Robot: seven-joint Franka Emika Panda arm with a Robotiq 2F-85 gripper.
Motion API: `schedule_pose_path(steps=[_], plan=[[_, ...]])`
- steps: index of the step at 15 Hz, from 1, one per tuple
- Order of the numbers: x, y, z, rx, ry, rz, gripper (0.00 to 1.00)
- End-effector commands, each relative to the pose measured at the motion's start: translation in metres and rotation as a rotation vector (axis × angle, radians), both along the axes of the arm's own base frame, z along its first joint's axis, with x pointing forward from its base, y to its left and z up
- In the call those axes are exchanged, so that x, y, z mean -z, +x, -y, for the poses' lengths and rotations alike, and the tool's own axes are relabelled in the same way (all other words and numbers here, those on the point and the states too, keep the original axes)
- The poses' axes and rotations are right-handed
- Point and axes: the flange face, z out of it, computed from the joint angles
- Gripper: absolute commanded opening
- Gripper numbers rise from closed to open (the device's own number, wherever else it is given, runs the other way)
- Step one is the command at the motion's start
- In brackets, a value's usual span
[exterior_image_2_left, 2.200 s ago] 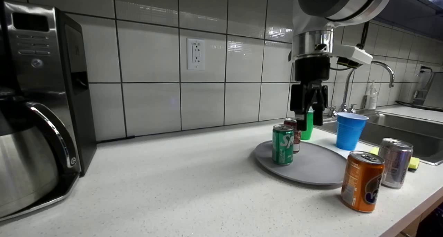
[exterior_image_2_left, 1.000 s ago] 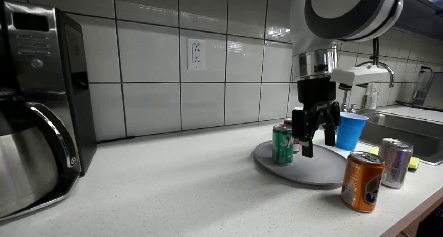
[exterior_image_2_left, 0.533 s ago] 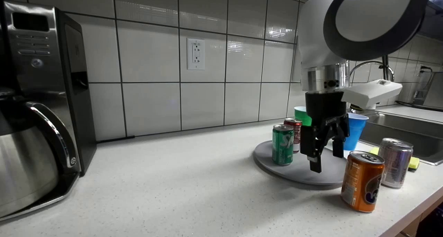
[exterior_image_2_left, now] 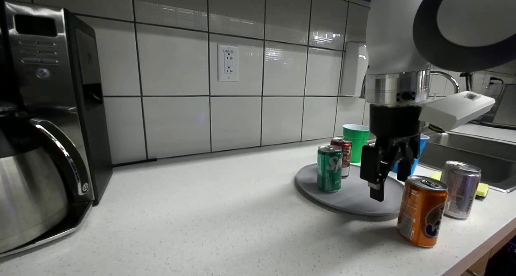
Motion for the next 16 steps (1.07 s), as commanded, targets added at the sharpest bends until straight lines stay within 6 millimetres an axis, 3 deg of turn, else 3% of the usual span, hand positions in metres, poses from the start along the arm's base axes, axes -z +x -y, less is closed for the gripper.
schedule_pose_path(steps=[1, 8, 9, 16], plan=[[-0.017, -0.023, 0.001, 0.024, 0.012, 0.061, 1.0], [-0.032, -0.043, 0.007, 0.074, 0.087, 0.071, 1.0], [-0.039, -0.029, 0.005, 0.083, 0.099, 0.069, 1.0], [-0.041, -0.03, 0.015, 0.105, 0.147, 0.045, 1.0]])
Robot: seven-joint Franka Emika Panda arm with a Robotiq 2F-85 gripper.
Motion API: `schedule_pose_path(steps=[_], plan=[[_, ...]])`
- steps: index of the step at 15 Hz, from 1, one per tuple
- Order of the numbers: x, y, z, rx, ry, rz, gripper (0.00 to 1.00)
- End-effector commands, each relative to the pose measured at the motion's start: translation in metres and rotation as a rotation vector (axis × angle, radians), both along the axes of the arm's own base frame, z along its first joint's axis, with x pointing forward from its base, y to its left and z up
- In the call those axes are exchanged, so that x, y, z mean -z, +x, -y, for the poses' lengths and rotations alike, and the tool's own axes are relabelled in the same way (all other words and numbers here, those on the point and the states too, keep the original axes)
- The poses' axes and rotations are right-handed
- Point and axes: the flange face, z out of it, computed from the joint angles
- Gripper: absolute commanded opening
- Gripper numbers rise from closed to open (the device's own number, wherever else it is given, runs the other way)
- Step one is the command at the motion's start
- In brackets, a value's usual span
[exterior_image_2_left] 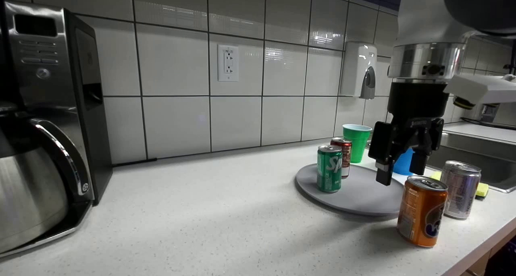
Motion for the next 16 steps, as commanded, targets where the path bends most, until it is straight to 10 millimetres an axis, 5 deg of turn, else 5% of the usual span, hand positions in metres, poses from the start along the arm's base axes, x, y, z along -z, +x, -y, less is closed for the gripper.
schedule_pose_path(steps=[1, 16], plan=[[-0.006, -0.004, 0.007, -0.006, 0.029, -0.02, 1.0], [0.006, -0.002, 0.007, -0.014, 0.0, -0.032, 1.0]])
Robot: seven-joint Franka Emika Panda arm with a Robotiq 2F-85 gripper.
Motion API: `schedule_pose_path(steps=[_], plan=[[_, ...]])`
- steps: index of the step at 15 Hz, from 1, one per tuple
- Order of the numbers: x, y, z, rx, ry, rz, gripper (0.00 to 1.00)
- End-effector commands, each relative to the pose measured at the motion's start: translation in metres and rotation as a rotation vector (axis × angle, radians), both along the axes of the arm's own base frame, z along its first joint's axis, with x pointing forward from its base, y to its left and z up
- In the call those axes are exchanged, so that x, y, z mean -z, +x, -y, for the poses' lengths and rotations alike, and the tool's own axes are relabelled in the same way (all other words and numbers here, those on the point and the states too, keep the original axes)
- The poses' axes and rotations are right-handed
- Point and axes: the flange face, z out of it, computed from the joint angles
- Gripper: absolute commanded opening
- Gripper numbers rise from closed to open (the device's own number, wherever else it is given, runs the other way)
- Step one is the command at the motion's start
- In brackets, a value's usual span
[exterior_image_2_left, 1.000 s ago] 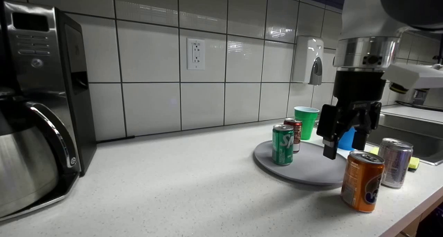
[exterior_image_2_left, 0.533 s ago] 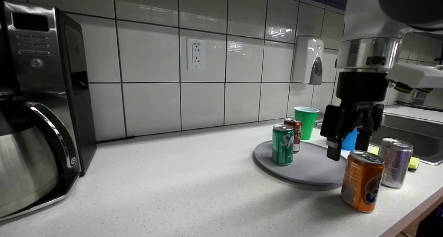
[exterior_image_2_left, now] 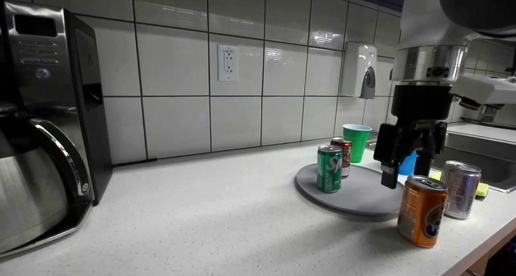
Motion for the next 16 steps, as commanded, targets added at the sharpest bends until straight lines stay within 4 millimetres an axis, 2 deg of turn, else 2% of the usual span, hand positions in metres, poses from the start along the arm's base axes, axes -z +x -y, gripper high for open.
schedule_pose_path(steps=[1, 16], plan=[[0.002, 0.001, -0.001, -0.01, -0.029, 0.002, 1.0], [0.013, -0.001, -0.002, -0.023, -0.064, -0.018, 1.0]])
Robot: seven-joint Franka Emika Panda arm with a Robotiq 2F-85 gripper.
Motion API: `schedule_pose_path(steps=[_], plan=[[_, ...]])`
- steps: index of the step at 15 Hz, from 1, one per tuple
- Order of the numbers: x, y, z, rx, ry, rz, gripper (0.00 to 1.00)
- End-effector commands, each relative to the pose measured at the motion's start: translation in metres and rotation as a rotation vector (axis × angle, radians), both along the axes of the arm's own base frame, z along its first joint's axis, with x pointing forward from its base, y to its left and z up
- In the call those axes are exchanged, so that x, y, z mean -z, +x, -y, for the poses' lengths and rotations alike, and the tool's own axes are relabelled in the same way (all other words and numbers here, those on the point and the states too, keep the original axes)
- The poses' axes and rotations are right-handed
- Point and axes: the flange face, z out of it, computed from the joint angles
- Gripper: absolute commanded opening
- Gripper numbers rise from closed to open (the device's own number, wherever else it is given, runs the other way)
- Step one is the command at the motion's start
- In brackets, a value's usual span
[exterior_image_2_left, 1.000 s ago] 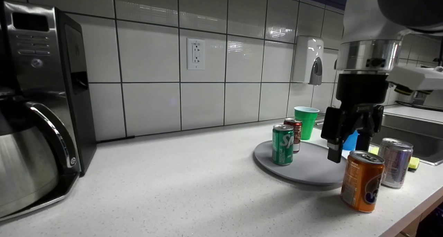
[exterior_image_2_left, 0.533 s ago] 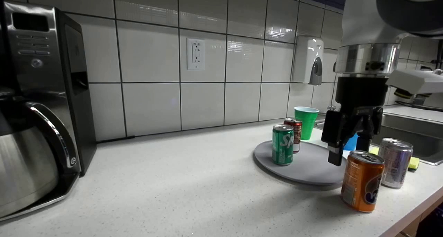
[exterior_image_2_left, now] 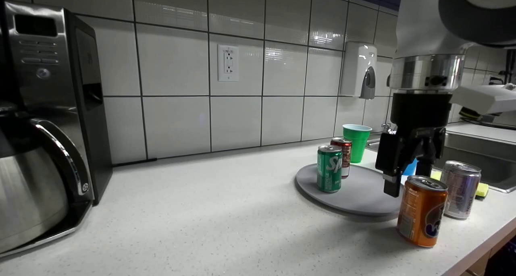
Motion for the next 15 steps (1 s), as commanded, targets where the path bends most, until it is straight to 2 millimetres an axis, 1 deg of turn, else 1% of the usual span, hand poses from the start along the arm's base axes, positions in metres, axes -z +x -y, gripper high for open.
schedule_pose_path(steps=[1, 5, 15], plan=[[0.0019, -0.0004, 0.0016, 0.005, -0.035, 0.0, 1.0], [0.0025, -0.0001, 0.0021, 0.004, -0.031, 0.001, 1.0], [0.0042, -0.0017, -0.0045, -0.001, -0.012, -0.01, 1.0]])
